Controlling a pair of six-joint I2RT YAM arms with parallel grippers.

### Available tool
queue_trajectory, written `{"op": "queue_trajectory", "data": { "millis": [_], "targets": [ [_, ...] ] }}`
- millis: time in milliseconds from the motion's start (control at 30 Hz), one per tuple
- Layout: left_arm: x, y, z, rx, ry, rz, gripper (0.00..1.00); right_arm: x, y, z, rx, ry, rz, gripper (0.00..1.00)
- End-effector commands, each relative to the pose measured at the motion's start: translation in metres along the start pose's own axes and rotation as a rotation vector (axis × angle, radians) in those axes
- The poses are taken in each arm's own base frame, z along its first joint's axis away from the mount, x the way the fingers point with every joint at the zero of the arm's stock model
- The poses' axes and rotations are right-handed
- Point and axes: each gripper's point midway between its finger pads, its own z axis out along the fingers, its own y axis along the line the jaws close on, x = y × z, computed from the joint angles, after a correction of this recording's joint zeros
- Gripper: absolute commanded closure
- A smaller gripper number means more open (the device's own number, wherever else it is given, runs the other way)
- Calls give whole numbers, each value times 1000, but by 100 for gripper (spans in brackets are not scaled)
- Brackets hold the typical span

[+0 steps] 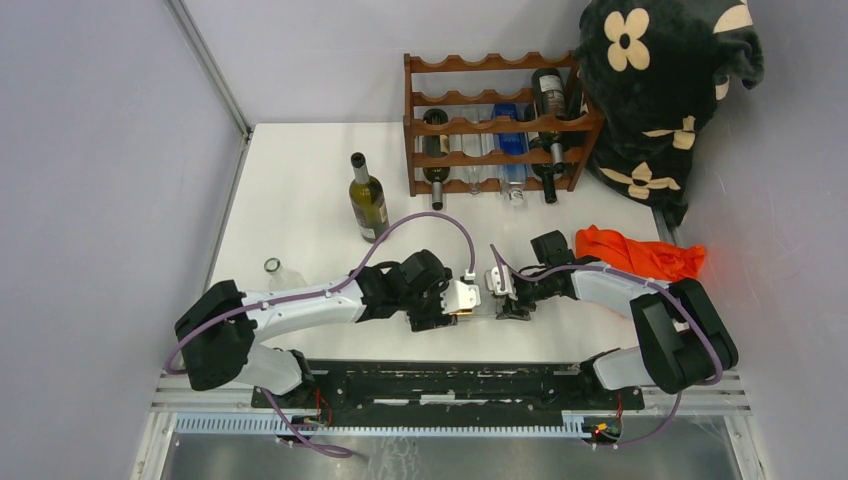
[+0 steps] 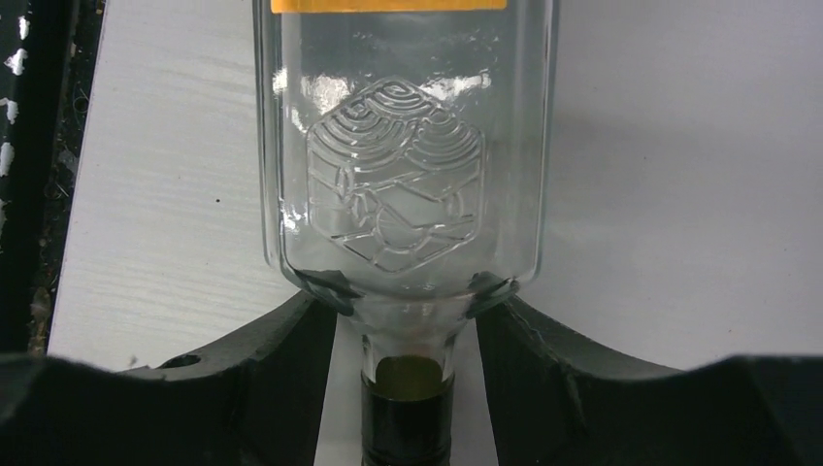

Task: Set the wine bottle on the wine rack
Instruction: Pick up the wine bottle from the center of the board.

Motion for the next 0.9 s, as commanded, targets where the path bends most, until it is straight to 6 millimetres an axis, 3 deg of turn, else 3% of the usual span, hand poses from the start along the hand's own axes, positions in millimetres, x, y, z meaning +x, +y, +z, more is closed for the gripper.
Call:
{"op": "queue_trajectory", "data": {
  "millis": [0, 100, 233, 333, 533, 600, 633, 867],
  "targets": [
    [-40, 18, -1, -63, -142, 49, 98, 9, 9, 10, -30, 28, 11, 43],
    [-38, 18, 0, -67, -134, 43, 98, 12, 8, 11, -38, 43, 16, 53],
    [-35, 20, 1, -79, -125, 33, 96, 11, 7, 10, -43, 50, 13, 80],
    [-34, 24, -1, -105, -116, 17, 80, 10, 4, 7, -43, 65, 7, 96],
    [-34, 34, -12, -185, -131, -28, 32, -8, -3, -1, -60, 39, 21, 100],
    [-36, 38, -18, -210, -148, -36, 23, -14, -6, -4, -58, 24, 23, 100],
    [-38, 40, -22, -223, -159, -42, 14, -15, -7, -5, -54, 18, 25, 100],
    [-54, 50, -53, -290, -240, -76, 0, -29, -15, -21, -22, -51, 37, 100]
  ]
}}
